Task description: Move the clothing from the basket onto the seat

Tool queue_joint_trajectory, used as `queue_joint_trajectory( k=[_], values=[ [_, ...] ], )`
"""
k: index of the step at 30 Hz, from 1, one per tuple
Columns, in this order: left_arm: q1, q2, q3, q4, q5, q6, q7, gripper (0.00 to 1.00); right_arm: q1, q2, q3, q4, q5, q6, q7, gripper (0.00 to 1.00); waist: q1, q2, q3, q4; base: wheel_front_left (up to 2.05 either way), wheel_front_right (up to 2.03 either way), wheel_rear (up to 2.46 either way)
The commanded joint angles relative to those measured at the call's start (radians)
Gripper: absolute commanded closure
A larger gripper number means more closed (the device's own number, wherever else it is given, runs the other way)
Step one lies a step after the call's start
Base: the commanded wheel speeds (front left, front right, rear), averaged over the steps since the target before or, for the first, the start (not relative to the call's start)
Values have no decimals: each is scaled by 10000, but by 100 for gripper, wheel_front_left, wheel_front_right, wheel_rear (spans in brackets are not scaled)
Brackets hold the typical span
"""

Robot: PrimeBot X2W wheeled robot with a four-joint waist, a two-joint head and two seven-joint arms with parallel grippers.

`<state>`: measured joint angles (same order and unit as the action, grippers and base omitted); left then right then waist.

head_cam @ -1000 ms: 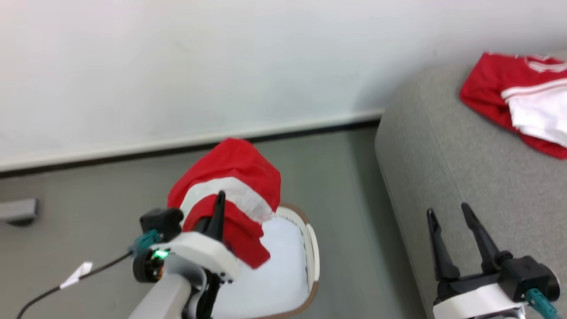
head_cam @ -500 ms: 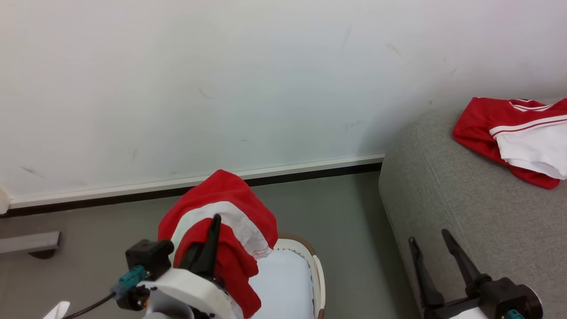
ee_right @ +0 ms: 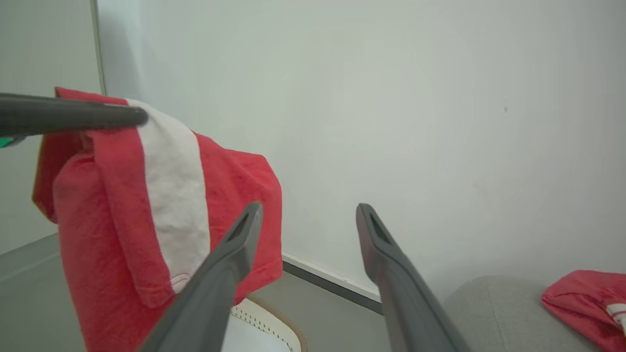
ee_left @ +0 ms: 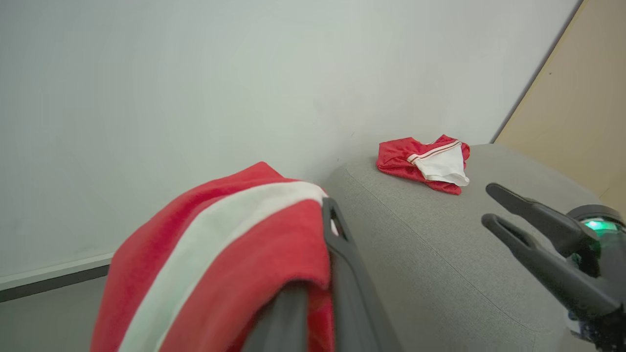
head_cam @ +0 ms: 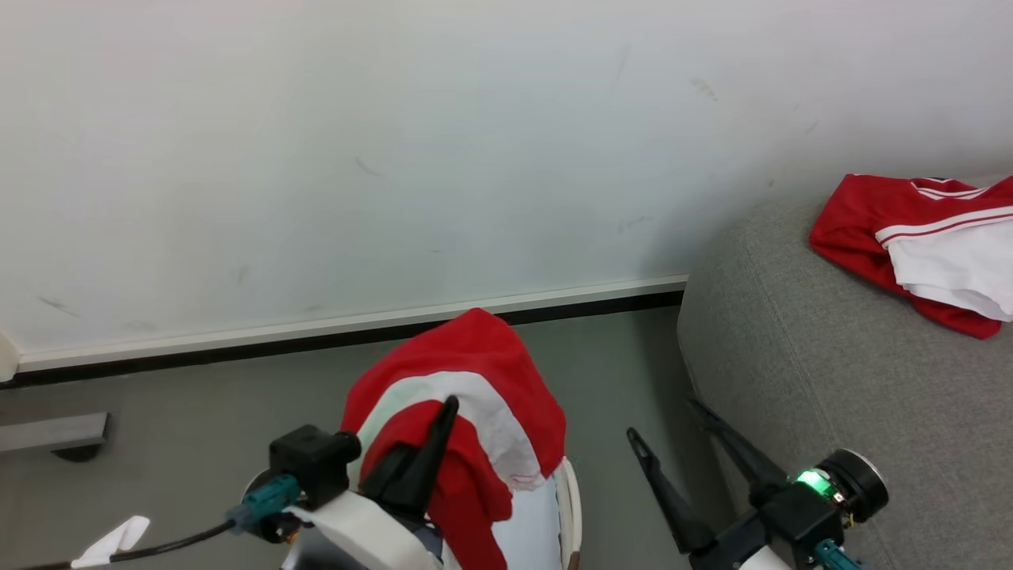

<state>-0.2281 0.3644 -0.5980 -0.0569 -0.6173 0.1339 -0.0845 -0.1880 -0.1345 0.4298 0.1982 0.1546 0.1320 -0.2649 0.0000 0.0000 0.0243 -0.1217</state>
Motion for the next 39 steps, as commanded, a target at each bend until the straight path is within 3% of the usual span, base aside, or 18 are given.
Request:
queue_joint_trajectory(
  k=[1, 14, 21, 29, 39],
  values=[
    [-201, 151, -118, -117, 134, -165, 143, 100, -343, -340, 523, 1, 134, -26, 10, 0, 0, 0, 14, -7, 0, 0, 0],
    [-675, 94, -1107, 88, -88, -1360, 794, 100, -3327, -2895, 5440, 542, 1973, -26, 10, 0, 0, 0, -21, 25, 0, 0, 0],
    [-809, 103, -1574, 260, -394, -2078, 958, 100, -4730, -3632, 7746, 859, 3428, -26, 9, 0, 0, 0, -29, 117, 0, 0, 0],
    [-987, -2, -2081, 304, -834, -2484, 925, 100, -5342, -3748, 8502, 834, 4659, -26, 10, 0, 0, 0, -41, 148, 0, 0, 0],
    [-1462, 49, -2741, 372, -1322, -2649, 723, 100, -4577, -3730, 8511, -239, 5022, -26, 977, 0, 0, 0, -53, 105, 0, 0, 0]
  ],
)
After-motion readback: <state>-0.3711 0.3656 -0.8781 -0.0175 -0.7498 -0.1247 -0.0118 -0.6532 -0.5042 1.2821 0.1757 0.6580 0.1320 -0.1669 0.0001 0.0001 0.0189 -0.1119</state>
